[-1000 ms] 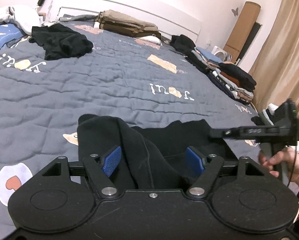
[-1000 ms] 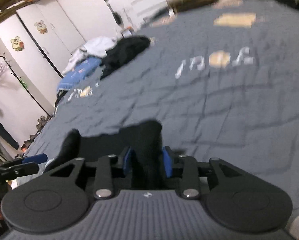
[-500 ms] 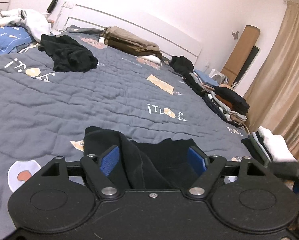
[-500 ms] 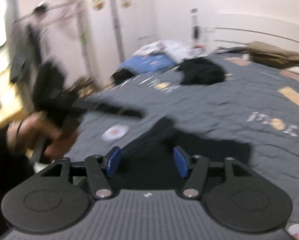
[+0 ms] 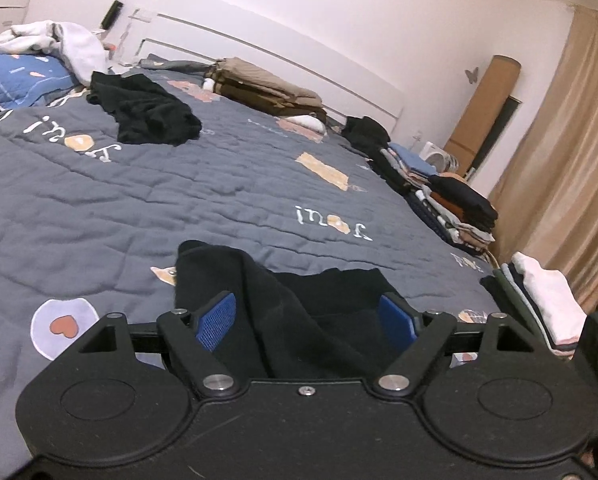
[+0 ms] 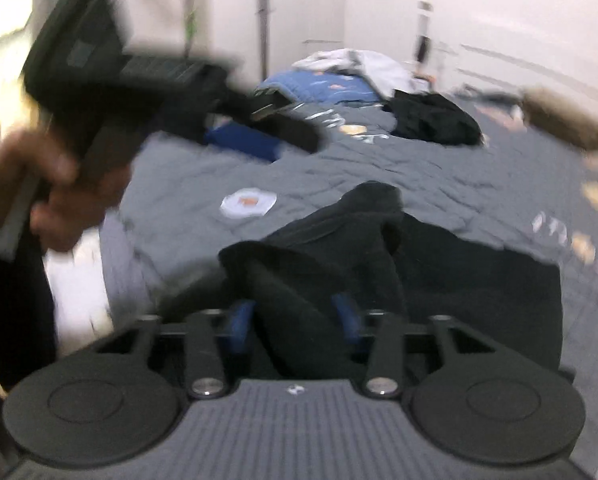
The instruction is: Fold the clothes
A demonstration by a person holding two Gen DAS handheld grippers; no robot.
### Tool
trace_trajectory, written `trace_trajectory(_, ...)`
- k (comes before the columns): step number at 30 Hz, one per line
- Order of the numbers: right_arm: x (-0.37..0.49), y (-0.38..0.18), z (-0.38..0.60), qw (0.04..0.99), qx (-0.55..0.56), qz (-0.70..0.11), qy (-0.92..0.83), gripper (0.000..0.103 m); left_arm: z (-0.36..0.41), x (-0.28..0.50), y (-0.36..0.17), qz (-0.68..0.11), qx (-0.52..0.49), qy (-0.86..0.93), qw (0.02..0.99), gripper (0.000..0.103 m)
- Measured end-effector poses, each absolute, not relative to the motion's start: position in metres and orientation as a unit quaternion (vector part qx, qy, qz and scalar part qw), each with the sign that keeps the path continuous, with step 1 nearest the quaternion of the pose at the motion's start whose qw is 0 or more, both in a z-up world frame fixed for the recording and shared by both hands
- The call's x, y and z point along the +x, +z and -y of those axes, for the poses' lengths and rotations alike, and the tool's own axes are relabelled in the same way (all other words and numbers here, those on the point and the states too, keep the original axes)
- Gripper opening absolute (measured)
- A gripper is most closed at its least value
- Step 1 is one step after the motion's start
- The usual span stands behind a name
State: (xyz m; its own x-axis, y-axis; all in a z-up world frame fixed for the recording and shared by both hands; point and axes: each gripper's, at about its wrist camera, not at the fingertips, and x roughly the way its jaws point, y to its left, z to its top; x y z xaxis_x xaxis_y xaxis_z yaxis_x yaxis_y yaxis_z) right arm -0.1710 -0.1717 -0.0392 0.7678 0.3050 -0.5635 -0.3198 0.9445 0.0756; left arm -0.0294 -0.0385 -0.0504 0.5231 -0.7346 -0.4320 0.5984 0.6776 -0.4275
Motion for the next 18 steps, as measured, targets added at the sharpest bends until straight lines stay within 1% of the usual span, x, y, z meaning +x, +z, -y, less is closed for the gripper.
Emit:
trace_trajectory(4, -0.174, -0.026, 0.238, 0.955, 0.143, -0.245, 0.089, 0.017, 0.041, -0.024, -0.055, -0.305, -0.113, -0.380, 0.866, 0.078)
trace_trajectory(6, -0.177, -0.028, 0.271, 0.955, 0.190, -0.224, 0.033, 0.016, 0.046, -0.023, -0.057, -0.309, -0.108, -0.381, 0.865, 0.078)
trace_trajectory(8, -0.177, -0.038, 0.297, 0.953, 0.201, -0.225, -0.023, 0.015, 0.050, -0.021, -0.061, -0.314, -0.101, -0.382, 0.863, 0.078)
trace_trajectory(11, -0.172, -0.064, 0.323, 0.939, 0.214, -0.257, -0.078, 0.016, 0.059, -0.017, -0.067, -0.322, -0.080, -0.378, 0.864, 0.078)
trace_trajectory(14, -0.170, -0.077, 0.340, 0.920, 0.278, -0.269, -0.062, 0.016, 0.065, -0.010, -0.074, -0.329, -0.059, -0.369, 0.867, 0.078)
trace_trajectory(15, -0.171, -0.075, 0.343, 0.917, 0.293, -0.267, -0.051, 0.016, 0.067, -0.007, -0.076, -0.331, -0.053, -0.365, 0.869, 0.078)
trace_trajectory(16, -0.173, -0.072, 0.345, 0.913, 0.307, -0.264, -0.040, 0.020, 0.068, -0.004, -0.077, -0.332, -0.047, -0.361, 0.870, 0.079)
trace_trajectory(17, -0.175, -0.069, 0.346, 0.912, 0.314, -0.261, -0.026, 0.022, 0.069, -0.001, -0.079, -0.334, -0.043, -0.357, 0.871, 0.079)
trace_trajectory(18, -0.176, -0.064, 0.346, 0.914, 0.312, -0.257, -0.010, 0.026, 0.068, 0.002, -0.079, -0.335, -0.045, -0.355, 0.872, 0.079)
